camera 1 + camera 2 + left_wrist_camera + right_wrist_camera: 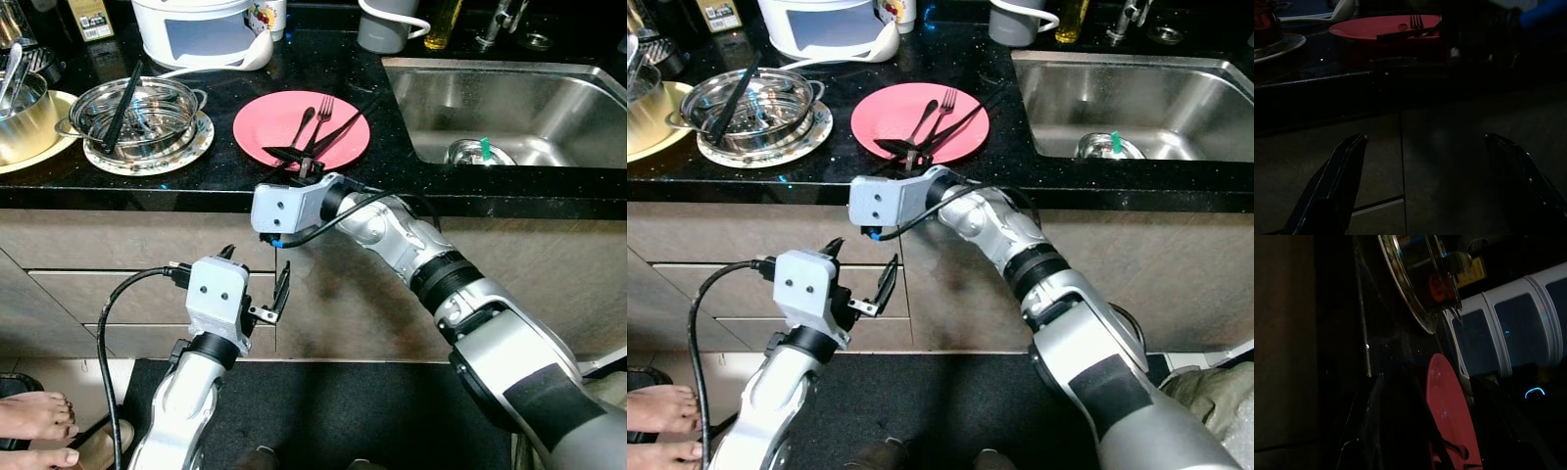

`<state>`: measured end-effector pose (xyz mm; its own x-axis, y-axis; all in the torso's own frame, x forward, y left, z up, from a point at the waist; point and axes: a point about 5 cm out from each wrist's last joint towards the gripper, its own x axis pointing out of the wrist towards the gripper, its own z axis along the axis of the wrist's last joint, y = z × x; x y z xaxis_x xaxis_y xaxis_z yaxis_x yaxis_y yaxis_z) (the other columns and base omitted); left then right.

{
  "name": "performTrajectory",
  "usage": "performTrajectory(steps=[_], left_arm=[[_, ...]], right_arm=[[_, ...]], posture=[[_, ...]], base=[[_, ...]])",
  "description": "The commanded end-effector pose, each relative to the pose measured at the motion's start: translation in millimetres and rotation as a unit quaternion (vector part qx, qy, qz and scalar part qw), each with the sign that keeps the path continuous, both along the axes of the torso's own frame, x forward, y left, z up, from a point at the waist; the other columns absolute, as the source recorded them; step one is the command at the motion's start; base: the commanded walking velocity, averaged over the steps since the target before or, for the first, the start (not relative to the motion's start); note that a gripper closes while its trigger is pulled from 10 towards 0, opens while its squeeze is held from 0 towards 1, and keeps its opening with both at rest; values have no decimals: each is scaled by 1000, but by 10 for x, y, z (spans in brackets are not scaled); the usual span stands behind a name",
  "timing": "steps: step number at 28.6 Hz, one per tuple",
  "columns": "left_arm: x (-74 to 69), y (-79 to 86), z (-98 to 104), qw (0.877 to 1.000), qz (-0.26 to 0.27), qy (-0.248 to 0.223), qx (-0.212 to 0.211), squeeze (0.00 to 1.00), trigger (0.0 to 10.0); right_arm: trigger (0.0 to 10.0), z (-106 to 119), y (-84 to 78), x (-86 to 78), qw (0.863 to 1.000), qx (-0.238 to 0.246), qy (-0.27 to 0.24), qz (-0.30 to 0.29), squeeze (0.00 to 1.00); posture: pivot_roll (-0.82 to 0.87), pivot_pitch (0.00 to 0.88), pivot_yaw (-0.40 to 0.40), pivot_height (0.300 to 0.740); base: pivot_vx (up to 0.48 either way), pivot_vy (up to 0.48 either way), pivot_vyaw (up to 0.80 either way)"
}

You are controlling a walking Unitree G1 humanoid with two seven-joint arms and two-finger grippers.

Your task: Kitchen organization

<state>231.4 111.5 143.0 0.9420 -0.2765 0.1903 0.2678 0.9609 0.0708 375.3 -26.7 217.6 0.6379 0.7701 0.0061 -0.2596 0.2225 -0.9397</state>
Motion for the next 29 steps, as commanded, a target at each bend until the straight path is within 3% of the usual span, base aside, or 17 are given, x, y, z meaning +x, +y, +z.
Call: performTrajectory(steps=[1,2,3,4,7,10,14,18,25,27,29], left_arm=[[-16,-16,-4,1000,-1,2,4,0,10000],[-16,-18,-4,1000,-1,2,4,0,10000],[-16,-19,-4,1000,-1,2,3,0,10000],[-19,-21,-3,1000,-1,2,4,0,10000],[-23,-25,-2,1000,-1,1,3,0,10000],[-26,-28,-1,1000,-1,1,4,0,10000],[-28,-30,0,1000,-2,1,4,0,10000],[-32,-33,3,1000,-3,0,3,0,10000],[-33,-31,5,1000,-2,0,3,0,10000],[-33,-31,6,1000,-2,0,3,0,10000],[-31,-31,6,1000,-2,0,3,0,10000]], right_arm=[[9725,-34,42,-30,1000,-10,-2,9,0],[3804,-42,49,-35,1000,-13,-2,11,0],[3804,-44,50,-36,1000,-15,-3,11,0],[1255,-41,50,-32,1000,-18,-9,8,0],[1373,-40,48,-23,1000,-22,-17,3,0],[2353,-36,45,-14,999,-27,-25,-3,0],[2353,-33,49,-11,999,-30,-28,-4,0],[1294,-4,54,-7,999,-31,-39,-4,0],[1176,59,63,-11,998,-12,-55,-2,0],[1098,88,70,-18,998,-2,-62,0,0],[1020,228,86,-49,995,41,-90,11,0]], posture=[[84,121,-92,740],[84,120,-94,740],[84,120,-94,740],[86,118,-95,740],[86,118,-95,740],[86,116,-95,740],[88,115,-96,740],[87,117,-97,740],[87,120,-95,740],[85,121,-93,740],[85,120,-93,740]], base=[[0,0,0],[0,0,0],[0,0,0],[0,0,0],[0,0,0],[0,0,0],[0,0,0],[0,0,0],[0,0,0],[0,0,0],[0,0,0]])
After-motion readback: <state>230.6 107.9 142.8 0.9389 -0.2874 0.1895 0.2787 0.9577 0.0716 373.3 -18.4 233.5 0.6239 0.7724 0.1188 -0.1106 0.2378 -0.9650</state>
